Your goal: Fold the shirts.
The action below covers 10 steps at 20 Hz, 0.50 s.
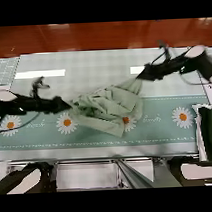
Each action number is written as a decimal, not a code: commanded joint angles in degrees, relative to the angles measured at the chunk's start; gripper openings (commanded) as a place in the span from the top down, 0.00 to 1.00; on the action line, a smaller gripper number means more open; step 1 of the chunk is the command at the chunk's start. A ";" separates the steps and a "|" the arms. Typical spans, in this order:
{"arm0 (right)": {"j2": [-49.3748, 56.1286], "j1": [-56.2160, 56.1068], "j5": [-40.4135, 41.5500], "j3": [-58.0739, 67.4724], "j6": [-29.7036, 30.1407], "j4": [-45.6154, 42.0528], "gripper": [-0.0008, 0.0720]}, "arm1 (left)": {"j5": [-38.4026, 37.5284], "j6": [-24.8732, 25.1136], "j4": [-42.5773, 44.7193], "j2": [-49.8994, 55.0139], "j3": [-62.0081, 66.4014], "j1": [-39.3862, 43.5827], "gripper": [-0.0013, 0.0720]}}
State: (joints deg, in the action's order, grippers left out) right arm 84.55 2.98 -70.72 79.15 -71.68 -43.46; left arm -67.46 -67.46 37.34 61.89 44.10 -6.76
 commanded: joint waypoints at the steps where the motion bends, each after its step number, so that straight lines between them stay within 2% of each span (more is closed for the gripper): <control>1: -8.37 4.59 -3.37 17.16 -5.31 -6.14 0.95 | -1.57 -2.45 -1.60 -10.12 16.35 -4.37 0.96; 5: -18.05 8.20 -6.71 32.83 -6.58 -9.60 0.95 | -1.14 -2.86 -1.55 -18.67 37.00 -9.46 0.96; 10: -33.77 10.62 -6.27 36.00 -8.24 -18.86 0.95 | -0.09 -2.84 2.23 -26.12 51.30 -16.79 0.96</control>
State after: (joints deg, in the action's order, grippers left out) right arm 58.98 12.14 -76.90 112.20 -78.28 -55.77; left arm -68.51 -70.08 36.84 40.27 87.24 -19.57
